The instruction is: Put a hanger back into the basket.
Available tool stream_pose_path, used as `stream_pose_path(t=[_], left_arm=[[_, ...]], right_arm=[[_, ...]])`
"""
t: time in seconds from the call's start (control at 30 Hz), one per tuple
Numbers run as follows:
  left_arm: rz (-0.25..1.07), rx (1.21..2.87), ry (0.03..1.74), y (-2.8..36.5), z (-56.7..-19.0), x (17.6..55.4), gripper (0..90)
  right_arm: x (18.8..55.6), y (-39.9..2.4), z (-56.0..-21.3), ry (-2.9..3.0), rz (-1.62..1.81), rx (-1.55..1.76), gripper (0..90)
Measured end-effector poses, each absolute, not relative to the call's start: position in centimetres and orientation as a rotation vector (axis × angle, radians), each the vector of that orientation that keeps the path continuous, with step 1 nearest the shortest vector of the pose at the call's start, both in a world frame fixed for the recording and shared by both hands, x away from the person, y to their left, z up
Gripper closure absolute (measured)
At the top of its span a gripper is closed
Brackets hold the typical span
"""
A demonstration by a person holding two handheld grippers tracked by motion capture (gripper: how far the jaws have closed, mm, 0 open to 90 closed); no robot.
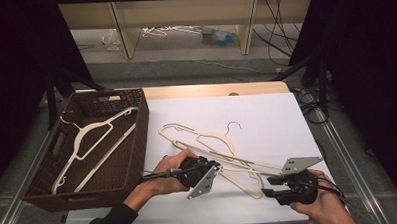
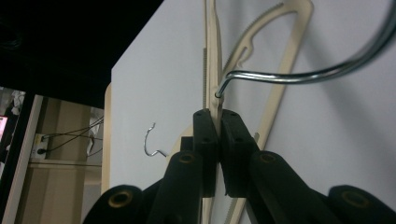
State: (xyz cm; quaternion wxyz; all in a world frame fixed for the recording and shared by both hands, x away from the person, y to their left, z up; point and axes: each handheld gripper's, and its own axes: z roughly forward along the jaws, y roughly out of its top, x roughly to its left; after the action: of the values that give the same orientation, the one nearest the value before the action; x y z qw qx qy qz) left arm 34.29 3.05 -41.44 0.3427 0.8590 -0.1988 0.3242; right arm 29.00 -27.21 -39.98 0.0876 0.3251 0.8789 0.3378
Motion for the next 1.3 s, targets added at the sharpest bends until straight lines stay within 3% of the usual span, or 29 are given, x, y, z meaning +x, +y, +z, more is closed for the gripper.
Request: stream_pose_path(t=[0.27, 0.47, 0.53, 0.77, 0.97, 1.3], left_arm=[[0.797, 2.241, -0.253, 4.2, -37.9, 34.6, 85.5], [0.791, 2.267, -0.119, 4.8, -36.6, 34.9, 85.5], [0.809, 2.297, -0.1, 5.2, -36.0, 35.0, 85.5], [0.69, 2.218, 0.103, 6.0, -35.0, 35.1, 85.5], [0.601, 2.143, 0.239, 7.4, -33.3, 35.1, 85.5], [0.496, 2.065, 0.357, 9.5, -31.7, 34.9, 85.6]], right_arm=[[28.6, -27.4, -37.8, 2.382, 1.198, 0.938, 42.5], [28.5, -27.1, -37.5, 2.327, 1.273, 0.941, 39.6], [28.5, -26.8, -37.8, 2.364, 1.286, 0.931, 39.6], [28.4, -26.0, -38.8, 2.384, 1.271, 0.924, 37.7], [28.2, -25.6, -40.2, 2.396, 1.271, 0.95, 30.6], [28.0, -25.4, -41.1, 2.398, 1.247, 0.967, 29.0]])
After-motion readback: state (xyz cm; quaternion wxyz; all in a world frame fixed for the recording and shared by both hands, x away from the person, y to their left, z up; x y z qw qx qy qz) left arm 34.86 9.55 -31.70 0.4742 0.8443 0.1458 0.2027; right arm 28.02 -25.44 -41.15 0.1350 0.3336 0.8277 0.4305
